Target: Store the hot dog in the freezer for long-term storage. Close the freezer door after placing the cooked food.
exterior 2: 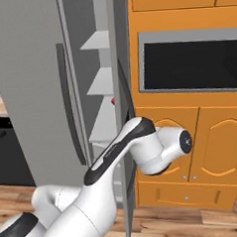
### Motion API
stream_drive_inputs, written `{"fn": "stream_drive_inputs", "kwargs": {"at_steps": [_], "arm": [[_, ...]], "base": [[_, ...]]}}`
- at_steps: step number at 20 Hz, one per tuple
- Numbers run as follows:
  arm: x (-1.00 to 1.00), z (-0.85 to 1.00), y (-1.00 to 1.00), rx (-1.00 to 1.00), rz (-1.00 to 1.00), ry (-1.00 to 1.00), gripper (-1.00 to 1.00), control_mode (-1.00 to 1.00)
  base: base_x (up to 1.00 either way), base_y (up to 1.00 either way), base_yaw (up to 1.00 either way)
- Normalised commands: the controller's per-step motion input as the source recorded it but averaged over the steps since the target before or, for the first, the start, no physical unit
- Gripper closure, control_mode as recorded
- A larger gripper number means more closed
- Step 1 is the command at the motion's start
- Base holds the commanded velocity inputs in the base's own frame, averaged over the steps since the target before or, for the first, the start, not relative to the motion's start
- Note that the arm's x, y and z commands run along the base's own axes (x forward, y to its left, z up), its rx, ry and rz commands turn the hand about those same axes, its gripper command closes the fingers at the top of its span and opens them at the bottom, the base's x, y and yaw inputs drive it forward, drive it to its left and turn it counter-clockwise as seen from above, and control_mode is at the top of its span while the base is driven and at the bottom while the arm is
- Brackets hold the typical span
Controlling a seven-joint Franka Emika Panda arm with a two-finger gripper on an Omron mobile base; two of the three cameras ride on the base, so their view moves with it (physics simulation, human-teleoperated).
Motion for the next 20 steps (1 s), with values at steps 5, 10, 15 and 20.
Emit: {"fn": "stream_drive_inputs", "kwargs": {"at_steps": [5, 10, 15, 20], "arm": [[0.14, -0.09, 0.0, 0.0, 0.06, -0.15, -1.0, -1.0], [0.1, -0.03, 0.0, 0.0, 0.24, -0.22, -1.0, -1.0], [0.1, 0.0, 0.0, 0.0, 0.25, -0.04, -1.0, -1.0], [0.36, 0.0, 0.0, 0.0, 0.19, 0.0, -1.0, -1.0]], "base": [[0.0, 0.0, 0.0], [0.0, 0.0, 0.0], [0.0, 0.0, 0.0], [0.0, 0.0, 0.0]]}}
